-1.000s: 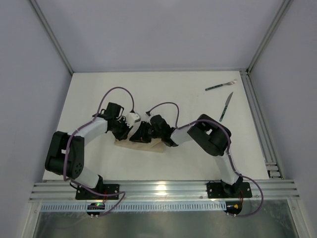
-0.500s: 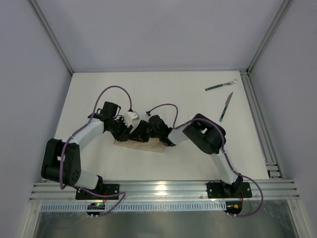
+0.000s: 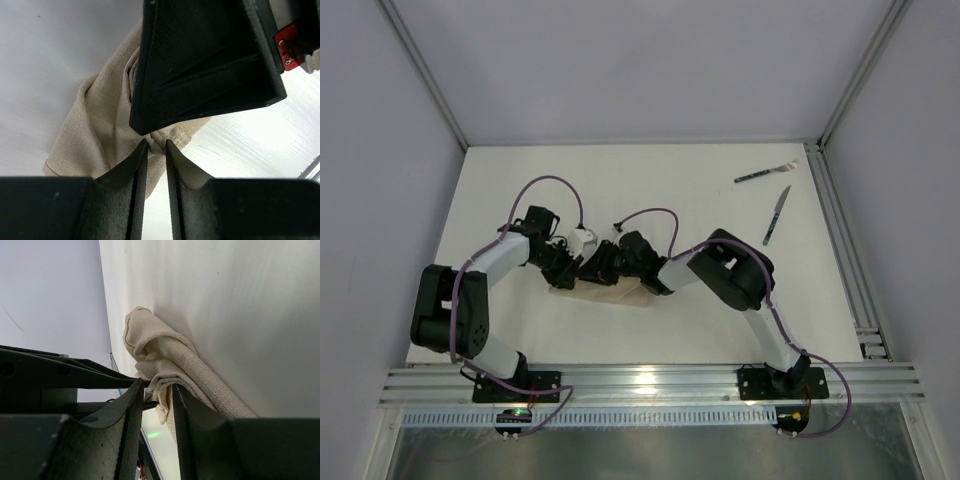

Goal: Fold the napkin into a case and place the utensils inside
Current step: Grasp the top corner of the smaller rectangle folded napkin from the folded napkin.

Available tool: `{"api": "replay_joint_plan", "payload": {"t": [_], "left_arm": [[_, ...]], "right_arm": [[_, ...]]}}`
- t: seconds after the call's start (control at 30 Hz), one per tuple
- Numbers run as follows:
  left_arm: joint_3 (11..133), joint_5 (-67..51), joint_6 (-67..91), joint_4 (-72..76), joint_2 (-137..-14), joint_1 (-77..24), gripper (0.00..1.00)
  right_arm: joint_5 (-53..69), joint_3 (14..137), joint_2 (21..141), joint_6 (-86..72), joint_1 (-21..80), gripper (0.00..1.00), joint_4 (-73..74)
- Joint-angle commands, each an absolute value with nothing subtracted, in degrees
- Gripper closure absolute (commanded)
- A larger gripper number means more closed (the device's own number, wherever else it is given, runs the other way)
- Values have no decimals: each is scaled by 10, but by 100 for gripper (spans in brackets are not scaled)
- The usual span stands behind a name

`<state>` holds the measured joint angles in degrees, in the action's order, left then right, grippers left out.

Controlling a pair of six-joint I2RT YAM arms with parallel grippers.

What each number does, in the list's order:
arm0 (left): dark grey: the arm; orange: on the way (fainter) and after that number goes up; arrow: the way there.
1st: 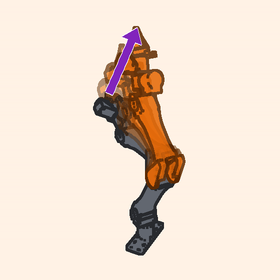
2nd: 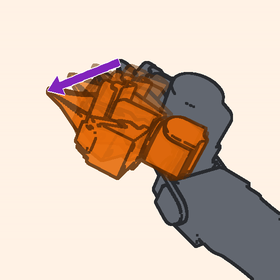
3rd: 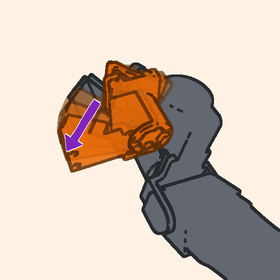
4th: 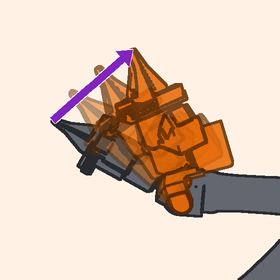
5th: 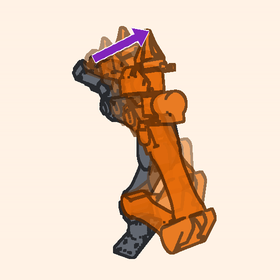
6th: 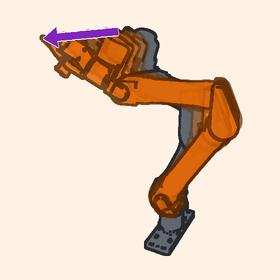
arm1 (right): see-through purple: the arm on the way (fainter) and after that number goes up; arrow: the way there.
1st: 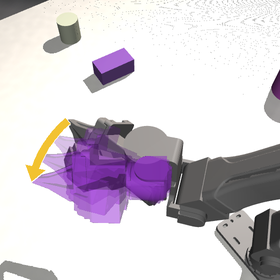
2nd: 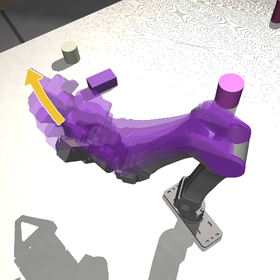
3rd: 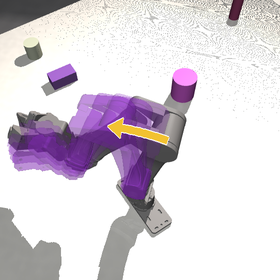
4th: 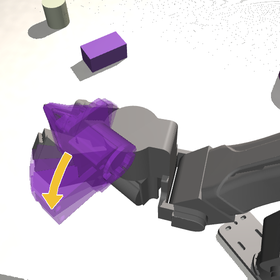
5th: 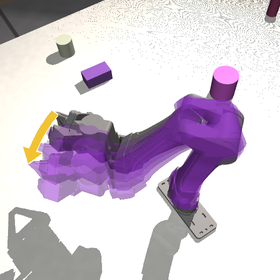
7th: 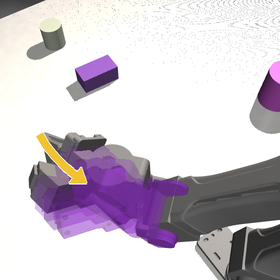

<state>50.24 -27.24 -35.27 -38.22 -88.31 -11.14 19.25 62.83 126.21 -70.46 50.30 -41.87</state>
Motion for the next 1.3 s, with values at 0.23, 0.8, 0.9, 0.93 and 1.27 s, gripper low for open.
{"api": "replay_joint_plan", "payload": {"t": [0.23, 0.8, 0.9, 0.93, 1.27], "left_arm": [[521, -282, -362, -389, -904, -110, 78], [539, -108, -284, -354, -825, -115, 70], [516, -79, -294, -324, -830, -138, 66], [512, -75, -297, -318, -829, -145, 65], [479, -6, -304, -251, -850, -182, 59]], "right_arm": [[209, 690, 1294, -716, 508, 83, -425], [196, 682, 1303, -737, 503, 96, -439], [199, 681, 1304, -737, 503, 96, -441], [198, 681, 1304, -738, 503, 96, -441], [199, 678, 1305, -747, 503, 96, -452]]}}
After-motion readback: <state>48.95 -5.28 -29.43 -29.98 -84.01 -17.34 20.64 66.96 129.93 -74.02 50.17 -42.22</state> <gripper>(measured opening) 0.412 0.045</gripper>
